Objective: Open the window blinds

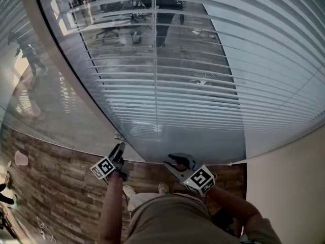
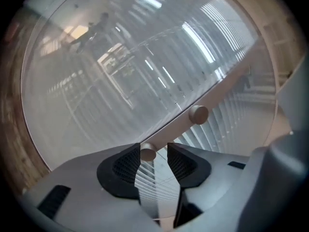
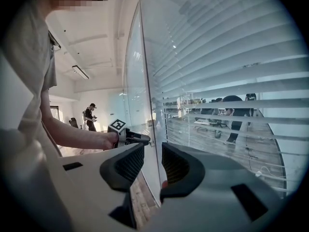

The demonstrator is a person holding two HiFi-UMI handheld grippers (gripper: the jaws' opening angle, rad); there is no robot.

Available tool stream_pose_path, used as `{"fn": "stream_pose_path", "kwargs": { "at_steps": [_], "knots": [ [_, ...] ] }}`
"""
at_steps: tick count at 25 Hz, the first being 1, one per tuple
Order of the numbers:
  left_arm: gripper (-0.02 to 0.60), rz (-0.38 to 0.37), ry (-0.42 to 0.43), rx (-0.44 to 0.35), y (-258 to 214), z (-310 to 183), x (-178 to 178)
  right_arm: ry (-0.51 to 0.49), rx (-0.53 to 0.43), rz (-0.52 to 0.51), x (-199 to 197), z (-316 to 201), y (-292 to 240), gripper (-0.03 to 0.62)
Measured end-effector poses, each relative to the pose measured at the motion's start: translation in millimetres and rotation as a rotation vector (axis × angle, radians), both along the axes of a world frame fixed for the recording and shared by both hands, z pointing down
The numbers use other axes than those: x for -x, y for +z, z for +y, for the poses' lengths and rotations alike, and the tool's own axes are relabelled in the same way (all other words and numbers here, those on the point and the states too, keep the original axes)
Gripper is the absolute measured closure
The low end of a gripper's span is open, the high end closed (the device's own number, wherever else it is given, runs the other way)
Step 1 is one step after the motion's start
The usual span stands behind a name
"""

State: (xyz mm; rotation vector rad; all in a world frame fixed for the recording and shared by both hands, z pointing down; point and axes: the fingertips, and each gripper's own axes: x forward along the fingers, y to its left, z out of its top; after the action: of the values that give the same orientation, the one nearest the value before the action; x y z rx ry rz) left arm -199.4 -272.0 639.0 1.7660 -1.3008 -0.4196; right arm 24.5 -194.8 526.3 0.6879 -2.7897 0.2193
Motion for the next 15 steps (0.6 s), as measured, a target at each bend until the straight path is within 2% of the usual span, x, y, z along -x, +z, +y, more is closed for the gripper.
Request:
{"fn": "stream_pose_path", "kwargs": {
  "at_steps": [3,4,5,7,10,11,15],
  "knots": [
    [0.416,-0.251,-0.023,-0.098,-30.4,7.9,8.7,0.002,-0.003,-0.001,-0.8,3.8,2.2,0.473],
    [0.416,-0.303,-0.021,-0.138,-42.4,9.3,7.8,0.002,-0.003,-0.002,-0.7,4.4,3.4,0.473],
    [0.416,-0.324,-0.014,-0.174,-54.9,10.0,5.0,0.000,-0.002,-0.002,-0.2,5.0,4.3,0.473],
    [0.416,-0.273,-0.010,-0.219,-75.5,9.6,-0.1,-0.006,0.004,0.000,1.9,5.7,5.7,0.473],
    [0.416,-0.099,-0.040,-0.227,-90.6,5.4,1.6,-0.014,0.003,0.000,7.9,4.0,1.8,0.473],
    [0.413,-0.073,-0.046,-0.222,-92.7,3.7,1.9,-0.016,0.003,-0.001,9.6,3.4,0.1,0.473],
    [0.411,-0.050,-0.046,-0.215,-95.8,-3.3,-1.2,-0.020,0.000,0.000,11.1,2.1,-1.2,0.473]
  ]
}}
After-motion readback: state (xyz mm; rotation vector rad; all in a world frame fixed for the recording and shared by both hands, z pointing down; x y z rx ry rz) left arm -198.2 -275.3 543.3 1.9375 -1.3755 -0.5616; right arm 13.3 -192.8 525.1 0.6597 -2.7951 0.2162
